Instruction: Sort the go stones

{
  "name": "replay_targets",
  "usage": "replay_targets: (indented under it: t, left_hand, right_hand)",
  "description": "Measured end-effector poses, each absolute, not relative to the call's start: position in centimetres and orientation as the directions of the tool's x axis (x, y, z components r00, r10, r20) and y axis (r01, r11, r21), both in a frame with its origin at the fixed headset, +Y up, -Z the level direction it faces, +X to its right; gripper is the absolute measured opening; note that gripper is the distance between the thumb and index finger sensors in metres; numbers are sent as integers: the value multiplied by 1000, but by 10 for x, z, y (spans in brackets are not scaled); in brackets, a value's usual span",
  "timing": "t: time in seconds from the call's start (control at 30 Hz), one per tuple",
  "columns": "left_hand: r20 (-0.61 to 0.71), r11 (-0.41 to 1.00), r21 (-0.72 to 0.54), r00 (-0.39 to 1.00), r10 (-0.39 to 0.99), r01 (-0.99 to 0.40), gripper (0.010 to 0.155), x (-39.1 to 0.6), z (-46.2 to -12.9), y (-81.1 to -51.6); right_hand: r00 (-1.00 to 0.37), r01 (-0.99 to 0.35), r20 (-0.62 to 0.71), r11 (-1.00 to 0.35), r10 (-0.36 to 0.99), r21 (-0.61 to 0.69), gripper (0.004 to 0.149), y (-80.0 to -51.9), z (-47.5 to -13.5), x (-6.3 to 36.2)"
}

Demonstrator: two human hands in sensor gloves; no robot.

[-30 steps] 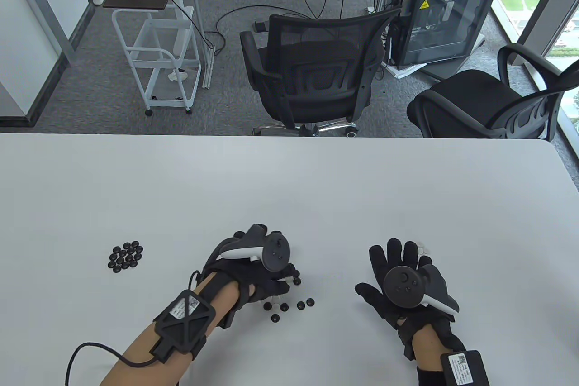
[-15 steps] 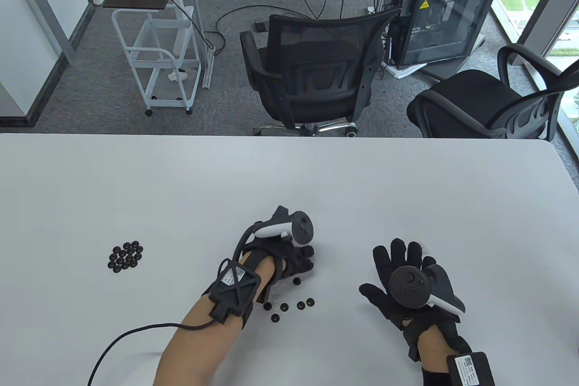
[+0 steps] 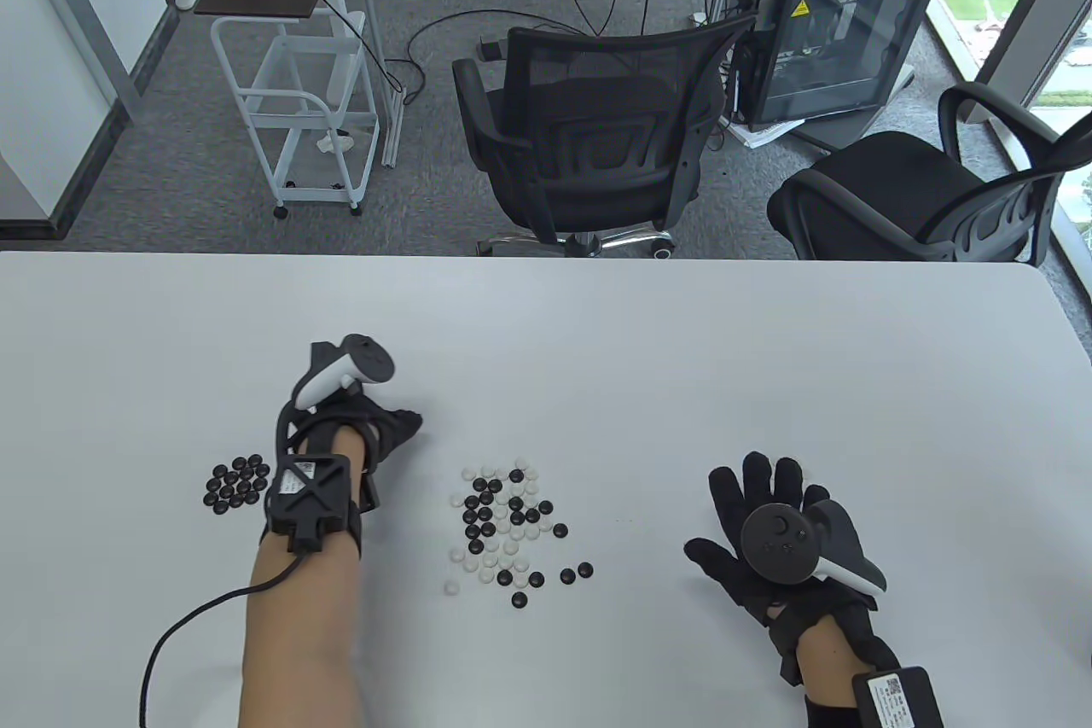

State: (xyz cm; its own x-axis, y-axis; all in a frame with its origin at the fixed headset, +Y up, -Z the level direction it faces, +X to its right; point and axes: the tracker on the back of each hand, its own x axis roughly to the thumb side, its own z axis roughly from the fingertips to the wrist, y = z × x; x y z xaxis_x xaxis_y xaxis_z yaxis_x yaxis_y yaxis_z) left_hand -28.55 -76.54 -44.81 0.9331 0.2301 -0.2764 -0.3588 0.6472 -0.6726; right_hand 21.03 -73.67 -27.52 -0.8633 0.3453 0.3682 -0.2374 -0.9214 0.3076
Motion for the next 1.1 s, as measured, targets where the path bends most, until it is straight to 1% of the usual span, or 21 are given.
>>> replay_targets:
  t: [0.1, 0.2, 0.3, 0.53, 0.77, 0.83, 0.9, 1.0, 1.1]
  left_hand:
    - [-349, 653, -656, 919, 182, -378, 60, -330, -436, -762]
    - [-397, 657, -637, 902, 168, -402, 60, -359, -425, -762]
    - [-419, 657, -626, 891, 172, -421, 60, -377, -418, -762]
    - [-439, 661, -619, 885, 157, -424, 61, -394, -409, -762]
    - [-417, 654, -623, 889, 186, -429, 62, -391, -409, -757]
    - [-373, 653, -630, 901, 219, -420, 62, -381, -411, -750]
    - [-292, 651, -661, 927, 234, -373, 62, -363, -414, -741]
    - [-82, 662, -723, 977, 199, -195, 60, -322, -411, -728]
    - [103, 690, -721, 975, 195, -62, 58, -281, -400, -719]
  right_hand:
    - [-867, -228, 365, -922, 339, 314, 88, -738, -275, 211]
    - [-869, -224, 363, -921, 336, 318, 88, -737, -275, 210]
    - [-870, -218, 363, -922, 332, 321, 88, -737, -275, 210]
    - [-872, -211, 361, -920, 330, 331, 87, -738, -275, 206]
    - [-869, -207, 369, -921, 328, 330, 87, -738, -275, 203]
    - [-870, -207, 369, -921, 328, 331, 87, -738, -275, 203]
    - [-870, -207, 369, -921, 328, 331, 88, -738, -275, 203]
    - [-871, -204, 366, -920, 327, 335, 87, -739, -276, 204]
    - [-872, -205, 361, -917, 330, 342, 87, -739, -276, 204]
